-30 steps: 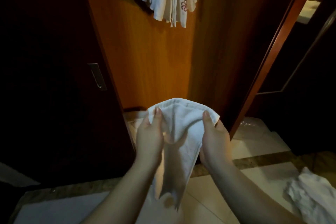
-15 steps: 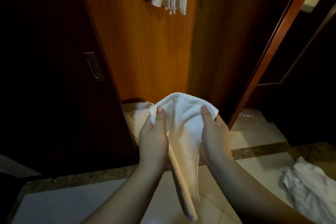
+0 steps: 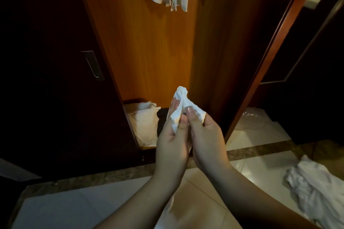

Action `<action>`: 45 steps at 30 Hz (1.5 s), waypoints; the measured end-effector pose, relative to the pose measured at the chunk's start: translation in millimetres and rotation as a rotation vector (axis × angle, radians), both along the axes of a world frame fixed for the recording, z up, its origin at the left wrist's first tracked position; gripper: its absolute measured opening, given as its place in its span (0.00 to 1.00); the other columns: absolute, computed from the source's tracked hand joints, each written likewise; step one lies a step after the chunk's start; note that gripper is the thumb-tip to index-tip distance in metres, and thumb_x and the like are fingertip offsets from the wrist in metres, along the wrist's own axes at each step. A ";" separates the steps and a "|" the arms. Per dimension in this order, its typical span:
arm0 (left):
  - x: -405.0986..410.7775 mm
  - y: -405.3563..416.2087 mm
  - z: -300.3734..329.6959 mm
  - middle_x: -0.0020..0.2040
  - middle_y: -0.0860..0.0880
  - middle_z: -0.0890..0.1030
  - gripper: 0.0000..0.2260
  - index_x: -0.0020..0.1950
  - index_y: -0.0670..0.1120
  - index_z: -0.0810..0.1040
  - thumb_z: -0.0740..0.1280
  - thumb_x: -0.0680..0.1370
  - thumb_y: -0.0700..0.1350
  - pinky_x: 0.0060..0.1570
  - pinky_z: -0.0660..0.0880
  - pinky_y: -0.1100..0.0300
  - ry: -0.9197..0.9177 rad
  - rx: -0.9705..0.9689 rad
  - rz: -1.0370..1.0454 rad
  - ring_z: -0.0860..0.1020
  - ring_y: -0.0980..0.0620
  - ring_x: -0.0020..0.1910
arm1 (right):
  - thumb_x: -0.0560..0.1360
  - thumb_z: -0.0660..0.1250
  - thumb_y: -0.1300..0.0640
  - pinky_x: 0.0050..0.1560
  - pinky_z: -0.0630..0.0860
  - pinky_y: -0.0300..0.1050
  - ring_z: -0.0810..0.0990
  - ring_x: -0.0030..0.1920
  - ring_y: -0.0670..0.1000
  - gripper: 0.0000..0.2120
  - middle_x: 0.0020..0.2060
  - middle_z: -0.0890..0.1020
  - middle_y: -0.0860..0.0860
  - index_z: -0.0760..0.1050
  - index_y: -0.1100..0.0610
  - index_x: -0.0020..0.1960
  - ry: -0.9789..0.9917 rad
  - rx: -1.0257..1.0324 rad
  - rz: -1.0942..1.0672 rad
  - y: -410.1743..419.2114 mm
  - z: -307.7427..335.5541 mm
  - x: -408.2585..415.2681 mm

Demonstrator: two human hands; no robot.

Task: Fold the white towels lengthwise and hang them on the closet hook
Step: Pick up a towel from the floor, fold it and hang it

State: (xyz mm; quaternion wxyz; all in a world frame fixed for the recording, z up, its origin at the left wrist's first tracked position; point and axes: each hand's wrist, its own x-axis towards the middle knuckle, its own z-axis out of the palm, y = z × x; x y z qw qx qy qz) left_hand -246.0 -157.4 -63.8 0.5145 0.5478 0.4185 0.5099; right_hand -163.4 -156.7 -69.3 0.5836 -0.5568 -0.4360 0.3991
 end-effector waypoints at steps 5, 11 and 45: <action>-2.3 3.3 -2.3 0.82 0.56 0.53 0.34 0.81 0.57 0.49 0.53 0.78 0.69 0.76 0.61 0.57 0.006 0.063 -0.173 0.56 0.61 0.78 | 0.73 0.57 0.27 0.45 0.79 0.33 0.84 0.51 0.39 0.20 0.49 0.85 0.38 0.79 0.34 0.55 -0.077 0.046 0.076 -4.2 7.2 6.9; -7.5 1.2 -5.2 0.82 0.56 0.45 0.24 0.71 0.80 0.44 0.42 0.75 0.76 0.78 0.54 0.42 0.242 0.280 -0.157 0.46 0.59 0.80 | 0.73 0.56 0.25 0.63 0.73 0.32 0.76 0.65 0.37 0.35 0.64 0.78 0.35 0.67 0.42 0.75 -0.094 0.061 0.270 -9.1 11.8 16.8; -47.6 78.8 66.4 0.59 0.46 0.84 0.20 0.59 0.54 0.82 0.79 0.68 0.53 0.56 0.80 0.44 0.065 0.037 -0.504 0.82 0.42 0.58 | 0.75 0.58 0.33 0.43 0.75 0.26 0.82 0.47 0.34 0.14 0.46 0.82 0.30 0.75 0.38 0.53 -0.412 0.146 0.248 19.6 97.7 86.1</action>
